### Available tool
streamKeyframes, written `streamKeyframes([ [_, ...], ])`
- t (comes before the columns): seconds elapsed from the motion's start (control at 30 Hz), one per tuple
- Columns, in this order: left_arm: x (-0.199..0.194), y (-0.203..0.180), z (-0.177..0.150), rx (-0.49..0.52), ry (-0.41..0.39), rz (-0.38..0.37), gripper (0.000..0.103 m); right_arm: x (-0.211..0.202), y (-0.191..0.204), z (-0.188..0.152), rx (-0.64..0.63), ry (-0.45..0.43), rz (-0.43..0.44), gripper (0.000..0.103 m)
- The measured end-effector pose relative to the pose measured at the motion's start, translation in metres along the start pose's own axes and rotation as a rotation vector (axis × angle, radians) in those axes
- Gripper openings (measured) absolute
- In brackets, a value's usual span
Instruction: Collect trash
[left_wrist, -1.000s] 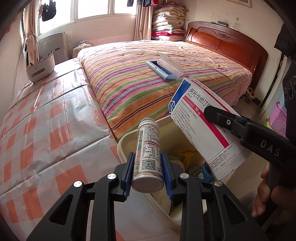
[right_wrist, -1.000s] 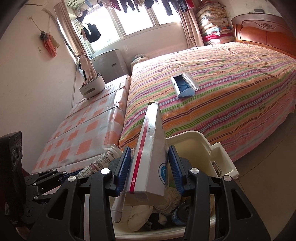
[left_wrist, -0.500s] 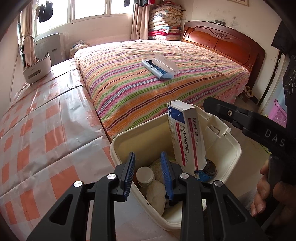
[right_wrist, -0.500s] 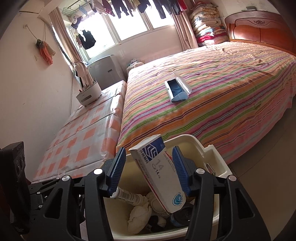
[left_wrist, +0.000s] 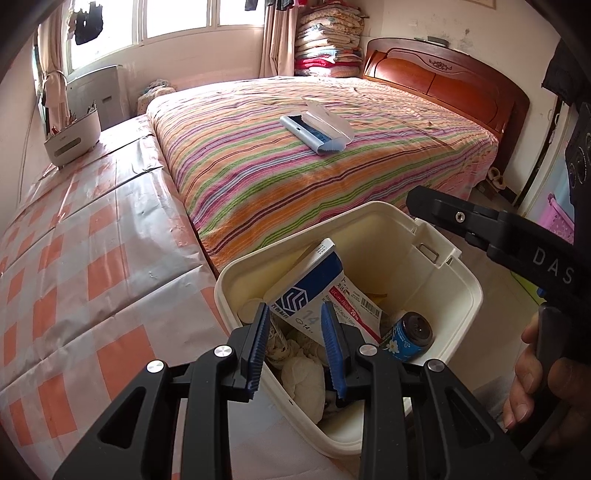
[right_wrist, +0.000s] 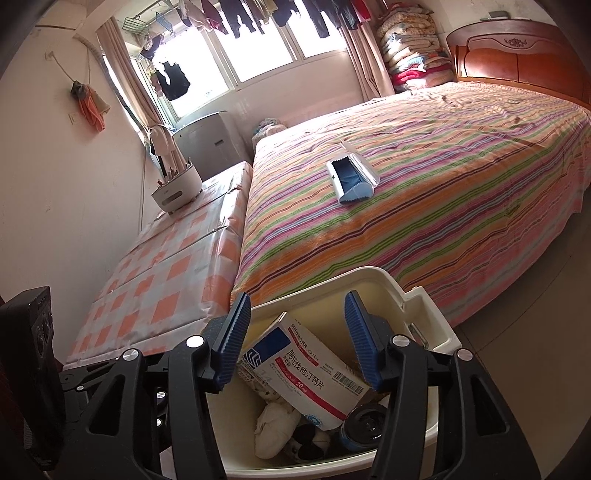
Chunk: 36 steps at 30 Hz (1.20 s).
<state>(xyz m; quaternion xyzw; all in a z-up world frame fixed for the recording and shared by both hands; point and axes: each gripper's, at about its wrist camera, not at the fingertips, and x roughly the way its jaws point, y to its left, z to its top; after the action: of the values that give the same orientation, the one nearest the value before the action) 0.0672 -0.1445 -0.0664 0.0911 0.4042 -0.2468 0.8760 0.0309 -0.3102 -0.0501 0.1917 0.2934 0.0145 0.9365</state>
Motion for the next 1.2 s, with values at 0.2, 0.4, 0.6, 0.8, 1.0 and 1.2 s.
streamKeyframes([
  [0.2, -0.002, 0.001, -0.001, -0.002, -0.006, 0.016, 0.029, 0.001, 0.001, -0.001, -0.002, -0.004, -0.015, 0.064],
  [0.4, -0.007, 0.005, -0.004, -0.026, 0.004, 0.056, 0.039, -0.005, 0.008, -0.008, -0.033, -0.023, -0.07, 0.075],
  [0.6, -0.035, 0.014, -0.008, -0.08, -0.066, 0.141, 0.072, -0.013, 0.022, -0.016, -0.078, -0.023, -0.133, 0.078],
  [0.8, -0.058, 0.021, -0.02, -0.096, -0.076, 0.207, 0.074, -0.017, 0.04, -0.024, -0.114, -0.007, -0.169, 0.078],
  [1.0, -0.076, 0.03, -0.029, -0.139, -0.077, 0.23, 0.074, -0.02, 0.057, -0.027, -0.152, 0.009, -0.17, 0.078],
  [1.2, -0.084, 0.038, -0.035, -0.175, -0.072, 0.238, 0.074, -0.021, 0.071, -0.027, -0.183, 0.018, -0.168, 0.079],
])
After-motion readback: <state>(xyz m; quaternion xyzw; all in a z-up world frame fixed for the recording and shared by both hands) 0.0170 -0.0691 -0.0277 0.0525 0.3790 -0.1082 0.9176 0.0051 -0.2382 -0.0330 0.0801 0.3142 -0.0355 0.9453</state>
